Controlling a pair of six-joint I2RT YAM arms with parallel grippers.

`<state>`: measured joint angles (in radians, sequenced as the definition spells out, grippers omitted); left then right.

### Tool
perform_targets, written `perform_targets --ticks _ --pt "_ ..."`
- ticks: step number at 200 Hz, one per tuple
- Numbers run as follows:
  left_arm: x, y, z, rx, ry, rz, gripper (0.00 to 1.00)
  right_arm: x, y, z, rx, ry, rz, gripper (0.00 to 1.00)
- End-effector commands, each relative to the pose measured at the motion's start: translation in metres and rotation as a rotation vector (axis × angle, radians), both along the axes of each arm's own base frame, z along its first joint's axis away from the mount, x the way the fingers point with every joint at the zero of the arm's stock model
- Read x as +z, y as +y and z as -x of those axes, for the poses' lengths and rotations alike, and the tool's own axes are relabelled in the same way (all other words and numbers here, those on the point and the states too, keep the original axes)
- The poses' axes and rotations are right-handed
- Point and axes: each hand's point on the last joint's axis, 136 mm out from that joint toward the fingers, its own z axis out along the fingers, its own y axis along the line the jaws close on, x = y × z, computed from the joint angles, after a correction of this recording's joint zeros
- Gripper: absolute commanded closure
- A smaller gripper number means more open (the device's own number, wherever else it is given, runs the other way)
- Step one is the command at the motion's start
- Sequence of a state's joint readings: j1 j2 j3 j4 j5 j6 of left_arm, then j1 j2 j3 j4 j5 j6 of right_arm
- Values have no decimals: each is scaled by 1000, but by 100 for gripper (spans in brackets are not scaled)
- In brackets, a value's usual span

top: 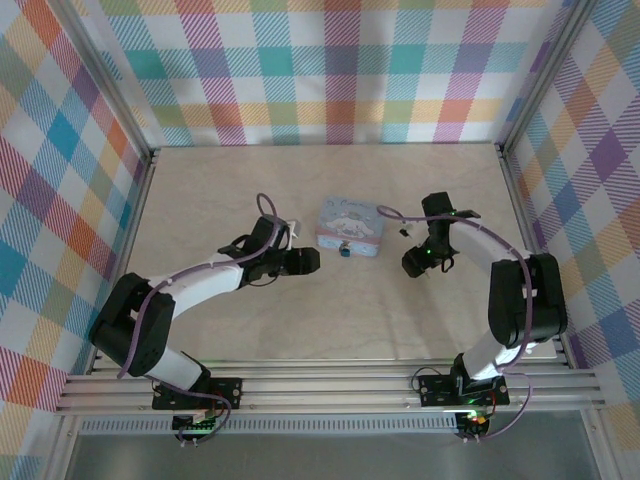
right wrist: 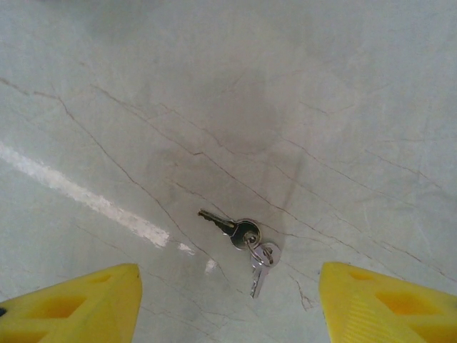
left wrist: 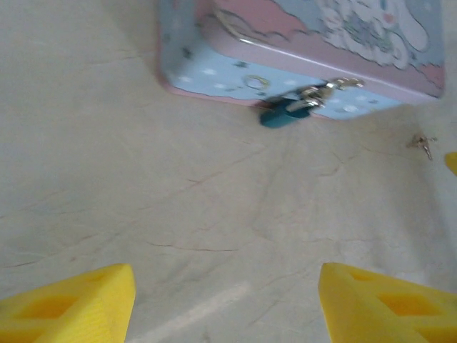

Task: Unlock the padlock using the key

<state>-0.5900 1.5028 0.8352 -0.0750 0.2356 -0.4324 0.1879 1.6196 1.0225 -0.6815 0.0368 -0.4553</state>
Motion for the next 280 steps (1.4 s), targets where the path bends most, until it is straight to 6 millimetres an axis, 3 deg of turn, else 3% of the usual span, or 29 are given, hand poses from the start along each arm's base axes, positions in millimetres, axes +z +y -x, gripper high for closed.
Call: perform_targets --ticks 1,39,126,175,256,280 --pt "16 -14 -6 -23 -63 7 31 -5 1 2 112 29 2 33" --pt "7 -23 3 -55 -38 -7 33 -9 -3 -1 157 25 41 33" --pt "2 -19 4 -58 -35 -53 33 -29 -5 10 186 160 48 39" --pt "-2 -16 3 -59 -22 -83 33 -30 -8 14 179 182 54 47" --pt "3 -10 1 -80 -47 -144 33 -18 -5 13 129 159 36 75" --pt "1 -3 0 -64 -49 -175 33 -10 7 12 106 134 -4 83"
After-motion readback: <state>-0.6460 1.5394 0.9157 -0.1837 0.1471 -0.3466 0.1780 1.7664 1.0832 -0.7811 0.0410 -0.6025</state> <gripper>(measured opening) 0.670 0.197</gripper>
